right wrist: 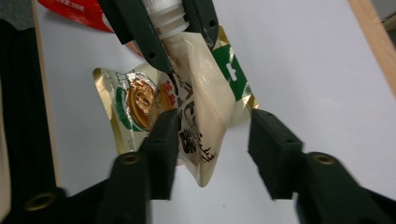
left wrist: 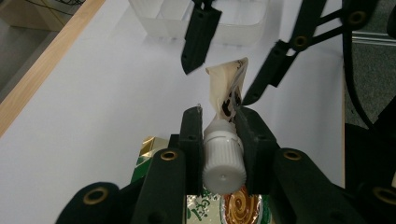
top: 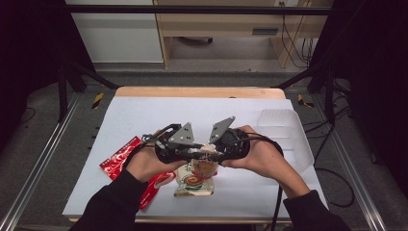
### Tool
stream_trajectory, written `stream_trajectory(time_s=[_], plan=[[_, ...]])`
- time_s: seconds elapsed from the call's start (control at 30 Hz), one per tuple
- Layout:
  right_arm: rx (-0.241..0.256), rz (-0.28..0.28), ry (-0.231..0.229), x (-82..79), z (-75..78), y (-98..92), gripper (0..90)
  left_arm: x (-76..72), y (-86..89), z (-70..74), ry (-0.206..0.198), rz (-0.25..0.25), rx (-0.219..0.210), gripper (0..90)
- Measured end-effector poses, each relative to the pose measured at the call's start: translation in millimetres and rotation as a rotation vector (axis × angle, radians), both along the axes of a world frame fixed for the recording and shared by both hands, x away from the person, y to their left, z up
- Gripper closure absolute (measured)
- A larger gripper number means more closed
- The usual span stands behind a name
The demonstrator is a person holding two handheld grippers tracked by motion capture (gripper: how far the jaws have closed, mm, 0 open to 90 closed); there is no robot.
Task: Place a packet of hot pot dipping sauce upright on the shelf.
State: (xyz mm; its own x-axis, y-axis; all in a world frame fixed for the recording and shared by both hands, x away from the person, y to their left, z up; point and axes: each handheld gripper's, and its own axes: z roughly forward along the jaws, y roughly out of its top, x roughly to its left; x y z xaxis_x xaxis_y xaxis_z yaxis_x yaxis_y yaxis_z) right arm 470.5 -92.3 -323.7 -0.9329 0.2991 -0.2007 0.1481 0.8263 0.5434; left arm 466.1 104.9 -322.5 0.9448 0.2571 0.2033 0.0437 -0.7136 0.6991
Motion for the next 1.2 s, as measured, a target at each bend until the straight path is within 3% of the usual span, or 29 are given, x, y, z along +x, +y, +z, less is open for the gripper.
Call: stream_trajectory(time_s=[0.1,0.13,0.17,0.23,0.47,0.6,0.83,1.0,1.2], plan=[[0.006,0.007,0.020,0.8,-0.9,1.0,60.8,-0.5,-0.4,-0.1,-0.004,0.000,0.006,73.4],[0.008,0.016,0.026,0.7,-1.6,1.5,69.1,-0.4,-0.4,-0.9,-0.001,0.002,0.000,73.4],[0.008,0.016,0.026,0.7,-1.6,1.5,69.1,-0.4,-0.4,-0.9,-0.001,0.002,0.000,73.4],[0.000,-0.001,0.039,0.3,-1.6,1.7,79.8,0.1,-0.1,-1.8,0.001,0.003,-0.006,73.4],[-0.017,-0.015,0.036,-0.5,4.4,3.9,87.1,1.7,0.7,-2.6,-0.001,0.012,-0.021,73.1],[-0.026,-0.017,0.016,0.0,10.0,3.3,87.8,4.2,2.6,-1.7,-0.001,0.038,-0.068,71.2],[-0.042,-0.053,-0.018,4.9,23.5,-11.3,88.1,2.4,11.6,-3.1,0.014,0.084,-0.134,41.7],[-0.044,-0.082,-0.032,11.8,35.4,-25.6,88.1,-2.2,22.7,-9.5,0.004,0.126,-0.124,28.8],[-0.036,-0.094,-0.042,21.1,47.6,-36.4,88.1,-11.2,40.9,-29.8,-0.001,0.204,-0.097,19.5]])
